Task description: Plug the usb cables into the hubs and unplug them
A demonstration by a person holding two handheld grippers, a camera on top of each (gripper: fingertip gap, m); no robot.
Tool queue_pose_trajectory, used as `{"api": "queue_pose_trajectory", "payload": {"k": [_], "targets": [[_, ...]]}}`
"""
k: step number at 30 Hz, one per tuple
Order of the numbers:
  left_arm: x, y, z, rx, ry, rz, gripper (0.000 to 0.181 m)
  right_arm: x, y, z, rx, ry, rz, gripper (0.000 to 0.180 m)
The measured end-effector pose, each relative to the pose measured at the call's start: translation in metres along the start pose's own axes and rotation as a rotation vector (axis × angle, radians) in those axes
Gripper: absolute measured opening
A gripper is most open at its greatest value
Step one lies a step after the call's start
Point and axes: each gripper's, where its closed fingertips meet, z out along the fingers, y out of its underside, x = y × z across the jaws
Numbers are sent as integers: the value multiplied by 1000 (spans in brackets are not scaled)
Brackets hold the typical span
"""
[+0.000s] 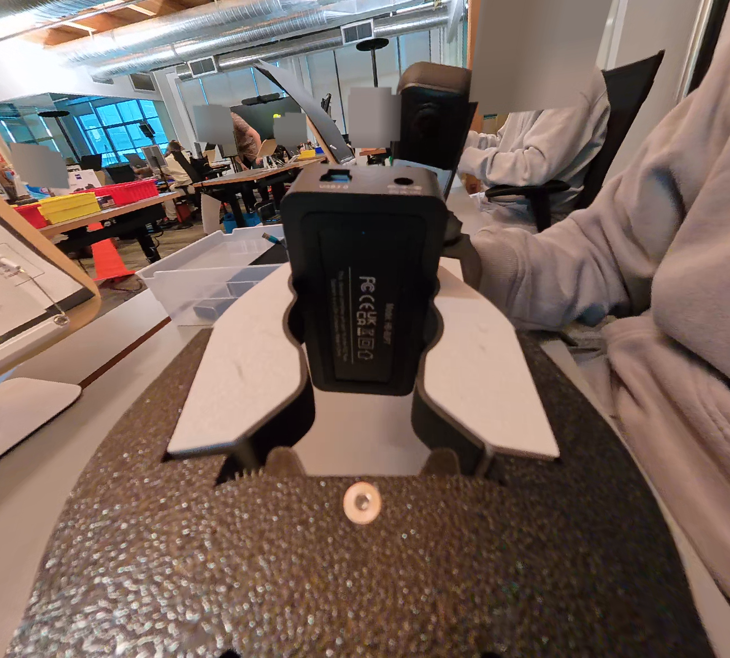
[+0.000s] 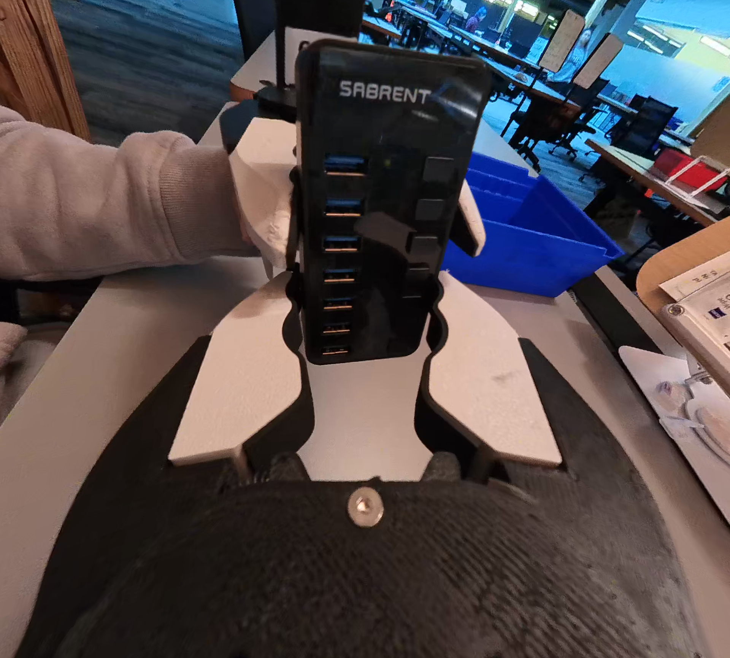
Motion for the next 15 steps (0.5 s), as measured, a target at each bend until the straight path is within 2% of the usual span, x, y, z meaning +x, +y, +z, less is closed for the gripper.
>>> {"api": "queue_pose_trajectory", "payload": {"k": [5,8,9,12,13,15], "targets": [[4,7,4,-78,-6,63,60,2,5,-5,-35,40,-63,62],[-11,3,3,-124,-147,82,65,37,4,-21,-110,297,-211,62],[-16,1,1,-139,-191,81,72,54,0,-32,-134,421,-270,62],[-26,2,-1,-235,-283,-59,79,86,-1,-59,-304,655,-481,62],[-27,0,0,-233,-304,-116,81,90,-1,-64,-363,696,-573,62],[-29,-2,4,-212,-345,-232,72,88,6,-62,-470,688,-711,62]]}}
